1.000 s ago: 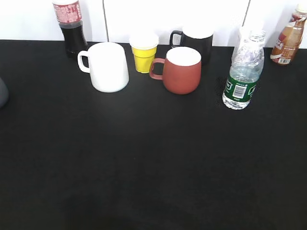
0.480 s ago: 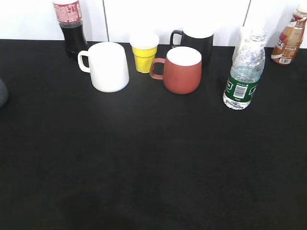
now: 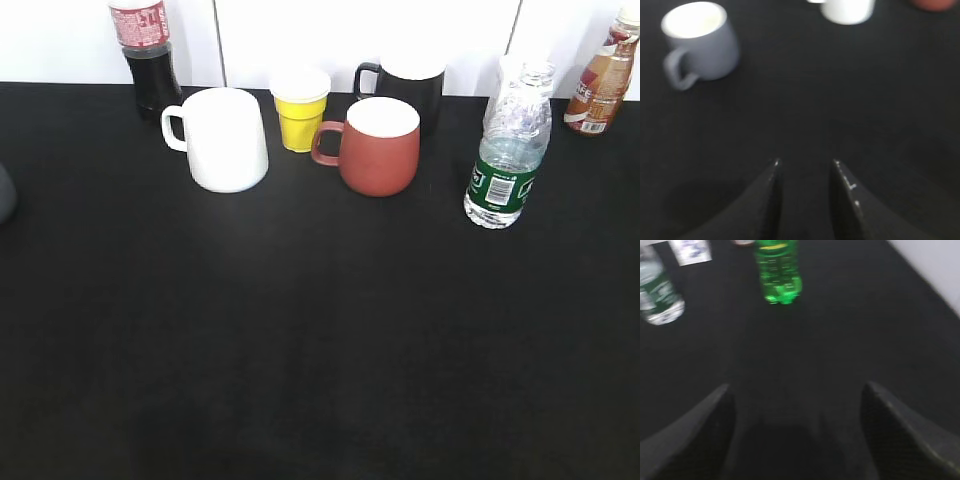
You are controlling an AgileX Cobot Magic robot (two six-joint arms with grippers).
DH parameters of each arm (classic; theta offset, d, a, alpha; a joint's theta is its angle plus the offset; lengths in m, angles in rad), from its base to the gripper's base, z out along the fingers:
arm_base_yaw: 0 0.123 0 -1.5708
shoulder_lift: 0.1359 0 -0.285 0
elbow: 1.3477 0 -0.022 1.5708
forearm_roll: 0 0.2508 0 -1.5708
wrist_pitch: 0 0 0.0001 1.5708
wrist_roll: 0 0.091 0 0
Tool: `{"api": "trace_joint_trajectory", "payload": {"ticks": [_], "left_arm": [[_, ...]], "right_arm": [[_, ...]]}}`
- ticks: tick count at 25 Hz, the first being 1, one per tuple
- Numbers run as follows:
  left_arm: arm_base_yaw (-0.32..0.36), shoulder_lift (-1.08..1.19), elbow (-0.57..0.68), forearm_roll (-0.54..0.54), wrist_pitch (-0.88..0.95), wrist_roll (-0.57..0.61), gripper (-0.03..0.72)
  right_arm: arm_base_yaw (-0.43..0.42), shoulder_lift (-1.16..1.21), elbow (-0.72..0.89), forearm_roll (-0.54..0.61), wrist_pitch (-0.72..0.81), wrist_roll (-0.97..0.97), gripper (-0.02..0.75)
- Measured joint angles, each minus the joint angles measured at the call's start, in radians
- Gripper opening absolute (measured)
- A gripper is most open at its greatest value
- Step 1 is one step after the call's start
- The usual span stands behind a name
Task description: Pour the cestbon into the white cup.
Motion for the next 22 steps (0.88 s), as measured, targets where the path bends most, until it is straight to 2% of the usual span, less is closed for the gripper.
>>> {"api": "trace_joint_trajectory", "payload": {"ticks": [2,12,18,22], "left_arm": [[0.049,0.0,0.0,0.0,0.0,0.0,0.246],[0.382,0.0,0.0,-0.001,0.0,0.0,0.246],[0.461,-0.127,0.0,-0.001,0.0,0.0,0.246],[0.466,-0.128,0.0,-0.003,0.0,0.0,0.246]], "right_arm": [[-0.029,0.0,0.0,0.0,0.0,0.0,0.592],[-0.029,0.0,0.0,0.001,0.0,0.001,0.592],[-0.029,0.0,0.0,0.001,0.0,0.001,0.592],[-0.029,0.0,0.0,0.001,-0.001,0.001,0.592]]}}
